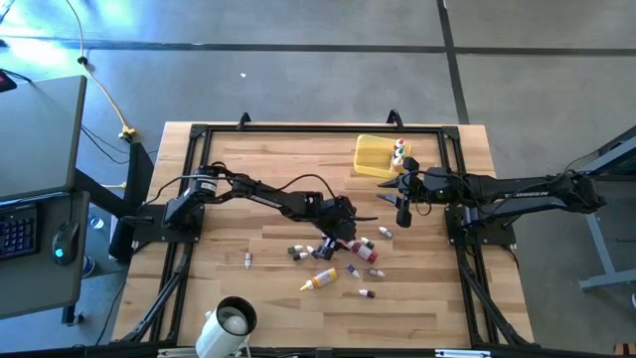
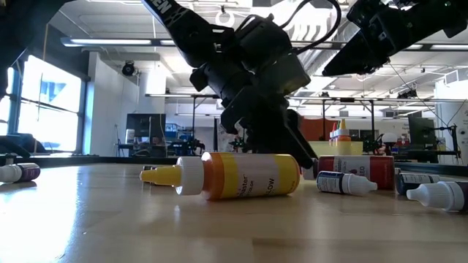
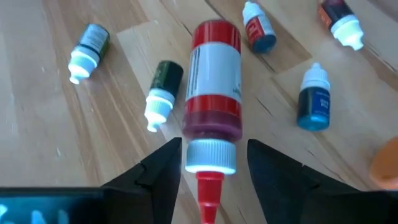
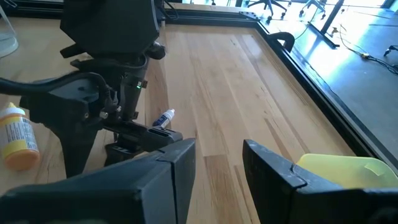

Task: Pick & Place food coloring
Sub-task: Put the big red food coloring bottle into the yellow bin

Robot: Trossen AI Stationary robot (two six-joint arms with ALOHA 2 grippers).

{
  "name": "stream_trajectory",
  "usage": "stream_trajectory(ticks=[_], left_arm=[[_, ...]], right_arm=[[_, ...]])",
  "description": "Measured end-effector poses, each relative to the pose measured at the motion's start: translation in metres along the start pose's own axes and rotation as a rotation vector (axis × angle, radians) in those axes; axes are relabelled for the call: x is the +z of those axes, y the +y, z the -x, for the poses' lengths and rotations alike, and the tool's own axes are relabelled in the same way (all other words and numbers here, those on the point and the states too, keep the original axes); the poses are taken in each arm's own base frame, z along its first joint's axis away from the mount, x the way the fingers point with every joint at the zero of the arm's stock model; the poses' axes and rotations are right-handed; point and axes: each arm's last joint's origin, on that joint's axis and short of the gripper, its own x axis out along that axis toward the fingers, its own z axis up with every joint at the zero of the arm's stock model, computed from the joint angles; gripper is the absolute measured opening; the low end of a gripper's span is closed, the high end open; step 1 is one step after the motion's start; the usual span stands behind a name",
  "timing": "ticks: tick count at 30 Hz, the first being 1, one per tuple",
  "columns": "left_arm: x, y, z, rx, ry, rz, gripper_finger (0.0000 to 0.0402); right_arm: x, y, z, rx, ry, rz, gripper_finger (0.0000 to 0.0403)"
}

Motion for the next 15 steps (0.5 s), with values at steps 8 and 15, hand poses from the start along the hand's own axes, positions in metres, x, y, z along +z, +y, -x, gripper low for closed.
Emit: stream_trajectory(ticks=[8,15], left_arm=[[-0.008,0.000,-0.011,-0.019,0.000,-0.003,0.0181],[-0.011,0.000,-0.015,-0.018,-0.004,0.011,0.0181]], right_arm=[[0.000,0.000,0.000,0.000,0.000,0.000,0.0126],[0.000,0.000,0.000,0.000,0.000,0.000,0.0126]])
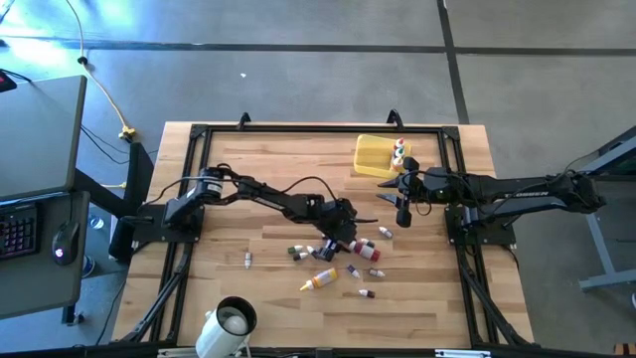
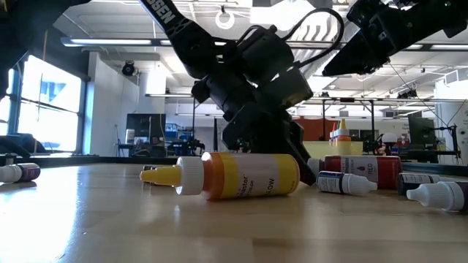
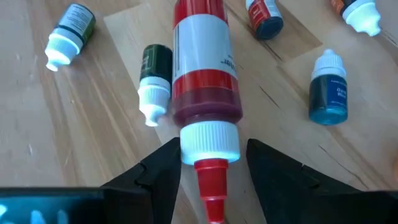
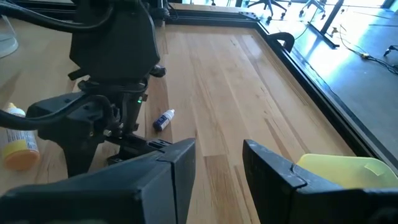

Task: Pick & Place food coloring
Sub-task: Put the big red food coloring bottle into the yellow bin

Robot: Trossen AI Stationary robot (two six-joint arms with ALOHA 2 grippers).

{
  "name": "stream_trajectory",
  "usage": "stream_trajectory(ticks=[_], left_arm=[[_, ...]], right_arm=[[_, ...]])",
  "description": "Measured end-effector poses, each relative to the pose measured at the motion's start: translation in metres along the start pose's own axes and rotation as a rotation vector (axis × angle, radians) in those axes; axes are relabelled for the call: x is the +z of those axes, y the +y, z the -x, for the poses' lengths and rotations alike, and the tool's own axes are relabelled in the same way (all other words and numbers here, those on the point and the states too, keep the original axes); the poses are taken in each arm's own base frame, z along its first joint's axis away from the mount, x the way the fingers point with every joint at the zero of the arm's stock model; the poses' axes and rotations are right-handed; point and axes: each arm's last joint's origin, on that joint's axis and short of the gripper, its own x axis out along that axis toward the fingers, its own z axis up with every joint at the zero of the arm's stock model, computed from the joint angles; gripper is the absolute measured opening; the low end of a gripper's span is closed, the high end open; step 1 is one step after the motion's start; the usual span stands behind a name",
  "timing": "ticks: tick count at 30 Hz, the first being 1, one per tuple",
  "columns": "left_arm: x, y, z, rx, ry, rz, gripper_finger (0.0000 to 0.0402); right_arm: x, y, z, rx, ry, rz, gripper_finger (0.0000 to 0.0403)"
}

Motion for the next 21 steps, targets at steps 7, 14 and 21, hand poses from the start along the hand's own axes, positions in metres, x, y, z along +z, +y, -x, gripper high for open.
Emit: stream_trajectory(ticks=[7,14,21], left_arm=[[0.0020,0.0008,0.0000,0.007,-0.020,-0.006,0.0181],[0.0032,0.0012,0.0001,0.011,-0.032,-0.010,0.0168],[0.0045,0.0016,0.0001,0.012,-0.045,-0.015,0.0107]], right_arm=[[0.0000,0.0000,0.0000,0.000,0.000,0.000,0.0126],[0.0000,0.0000,0.0000,0.000,0.000,0.000,0.0126],[0.0000,0.0001,0.0000,0.000,0.000,0.000,0.0126]])
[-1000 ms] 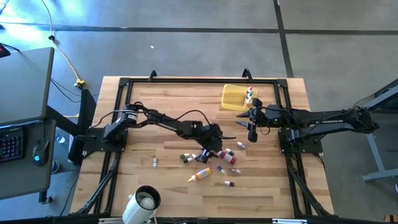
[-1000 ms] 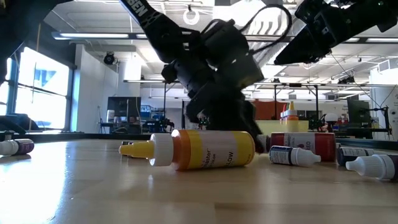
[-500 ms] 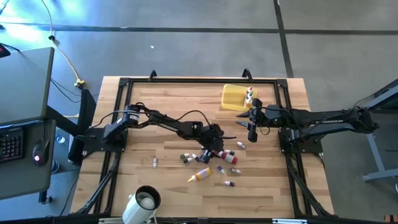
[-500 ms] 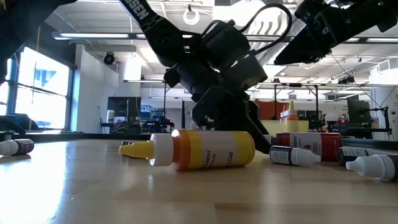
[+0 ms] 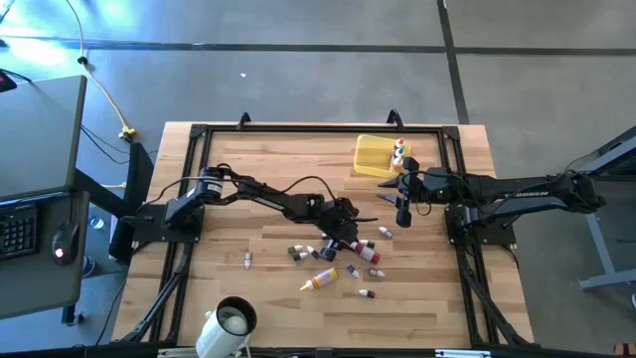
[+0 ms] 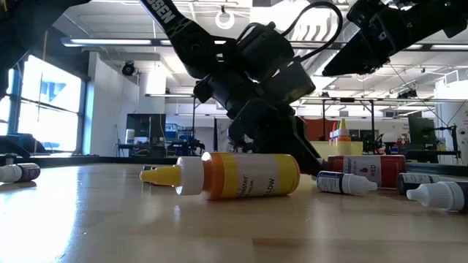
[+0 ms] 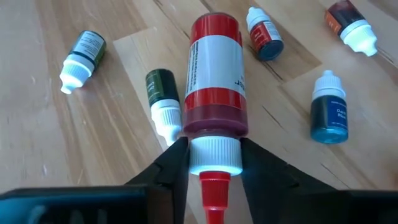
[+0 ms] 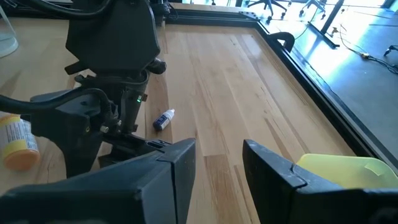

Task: Pick & Place food coloring
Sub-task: Put the big red food coloring bottle into the yellow bin

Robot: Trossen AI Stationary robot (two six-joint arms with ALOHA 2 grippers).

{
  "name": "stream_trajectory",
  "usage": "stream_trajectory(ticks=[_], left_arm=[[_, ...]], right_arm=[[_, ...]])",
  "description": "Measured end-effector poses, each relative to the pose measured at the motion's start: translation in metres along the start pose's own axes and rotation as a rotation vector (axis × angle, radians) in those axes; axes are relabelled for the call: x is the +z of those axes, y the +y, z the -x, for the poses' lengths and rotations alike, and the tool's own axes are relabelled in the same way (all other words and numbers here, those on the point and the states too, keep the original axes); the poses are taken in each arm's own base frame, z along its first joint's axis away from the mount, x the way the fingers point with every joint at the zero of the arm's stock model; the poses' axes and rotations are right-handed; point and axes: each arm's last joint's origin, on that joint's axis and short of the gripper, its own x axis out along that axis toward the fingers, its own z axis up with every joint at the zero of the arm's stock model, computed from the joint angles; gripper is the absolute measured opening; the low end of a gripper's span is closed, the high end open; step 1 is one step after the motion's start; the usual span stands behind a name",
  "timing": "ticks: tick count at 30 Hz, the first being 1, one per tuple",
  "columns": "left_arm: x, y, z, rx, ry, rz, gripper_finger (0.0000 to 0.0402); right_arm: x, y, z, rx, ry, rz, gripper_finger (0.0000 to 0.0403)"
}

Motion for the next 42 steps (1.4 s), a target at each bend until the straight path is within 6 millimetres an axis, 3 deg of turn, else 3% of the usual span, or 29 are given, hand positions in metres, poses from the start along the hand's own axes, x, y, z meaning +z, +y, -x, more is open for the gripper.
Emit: stream_trajectory(ticks=[7,11,20,27,31,33,42], left_arm=[[0.000,0.000,0.000,-0.007,-0.004,-0.001,0.0108],[0.011,0.001,0.012,0.026,-0.008,-0.025,0.0115],[0.033,0.009,0.060,0.425,0.242,-0.192,0.0112],[0.038,0.019,0.071,0.594,0.293,-0.242,0.0112],[0.058,0.024,0.081,0.670,0.275,-0.306,0.0112],[0.069,0.026,0.086,0.685,0.252,-0.312,0.0112],[0.079,0.029,0.091,0.677,0.271,-0.313,0.0111]], right_arm=[[0.000,0.000,0.000,0.000,0.000,0.000,0.0126],[0.000,0.000,0.000,0.000,0.000,0.000,0.0126],[0.000,0.001,0.000,0.030,-0.001,-0.017,0.0126],[-0.002,0.003,-0.003,0.086,0.016,-0.017,0.0126],[-0.007,0.005,-0.014,0.088,0.075,-0.010,0.0126],[-0.011,0.006,-0.020,0.087,0.111,-0.004,0.0126],[-0.015,0.005,-0.027,0.015,0.146,0.041,0.0126]])
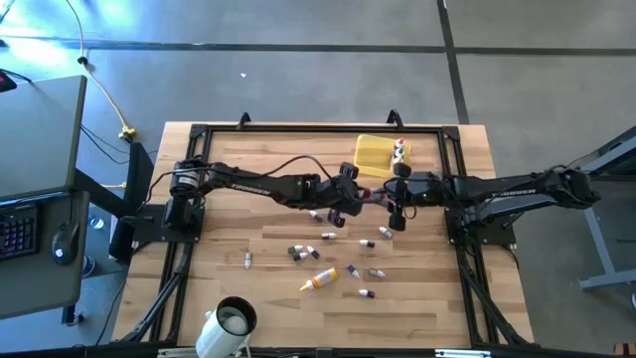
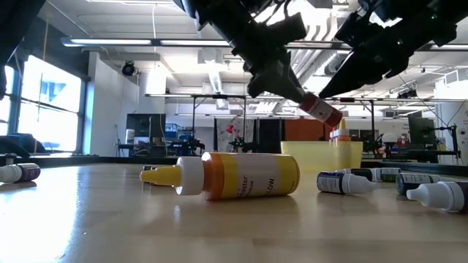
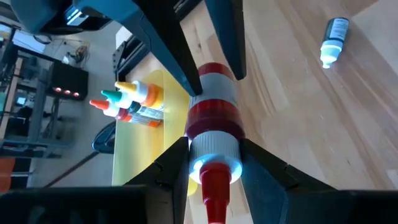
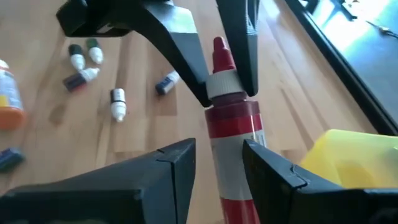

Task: Pick & Place food coloring
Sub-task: Put the big red food coloring bottle into the yellow bin

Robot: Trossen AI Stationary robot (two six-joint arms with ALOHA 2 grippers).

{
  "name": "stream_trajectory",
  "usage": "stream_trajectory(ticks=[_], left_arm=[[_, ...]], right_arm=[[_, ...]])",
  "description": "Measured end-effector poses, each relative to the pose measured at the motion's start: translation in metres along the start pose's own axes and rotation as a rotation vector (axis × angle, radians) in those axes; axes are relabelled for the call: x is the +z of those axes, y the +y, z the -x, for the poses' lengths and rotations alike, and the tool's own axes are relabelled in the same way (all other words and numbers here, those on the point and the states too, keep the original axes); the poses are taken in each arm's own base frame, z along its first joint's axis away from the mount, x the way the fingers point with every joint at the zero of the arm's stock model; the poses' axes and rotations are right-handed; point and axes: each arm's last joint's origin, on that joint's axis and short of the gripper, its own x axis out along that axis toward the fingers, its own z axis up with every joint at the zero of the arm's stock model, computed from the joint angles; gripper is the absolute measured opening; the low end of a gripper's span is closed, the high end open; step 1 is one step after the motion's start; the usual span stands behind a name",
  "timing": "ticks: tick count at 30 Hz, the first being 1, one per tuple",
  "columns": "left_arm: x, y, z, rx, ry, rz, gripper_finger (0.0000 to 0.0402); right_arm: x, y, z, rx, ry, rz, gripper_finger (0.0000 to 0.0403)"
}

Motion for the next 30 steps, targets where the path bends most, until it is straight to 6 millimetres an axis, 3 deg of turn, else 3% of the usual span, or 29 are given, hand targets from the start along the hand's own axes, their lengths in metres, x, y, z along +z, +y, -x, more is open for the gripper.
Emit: stream_trajectory(ticks=[8,15,19,23,30], left_arm=[[0.000,0.002,0.000,0.003,-0.008,0.005,0.0116],[-0.018,0.015,-0.007,-0.005,0.068,0.010,0.0118],[-0.032,0.034,-0.012,0.033,0.098,-0.030,0.0118],[-0.034,0.071,-0.010,0.101,0.088,-0.093,0.0119],[-0.056,0.114,-0.017,0.067,-0.006,-0.277,0.0119]], right_arm=[[0.002,-0.001,0.004,-0.003,-0.022,0.029,0.0126],[0.024,-0.002,0.033,0.024,-0.189,-0.030,0.0126],[0.031,0.000,0.054,0.071,-0.287,-0.041,0.0126],[0.034,-0.002,0.072,0.076,-0.368,-0.034,0.0126],[0.034,-0.004,0.087,0.075,-0.434,-0.048,0.0126]])
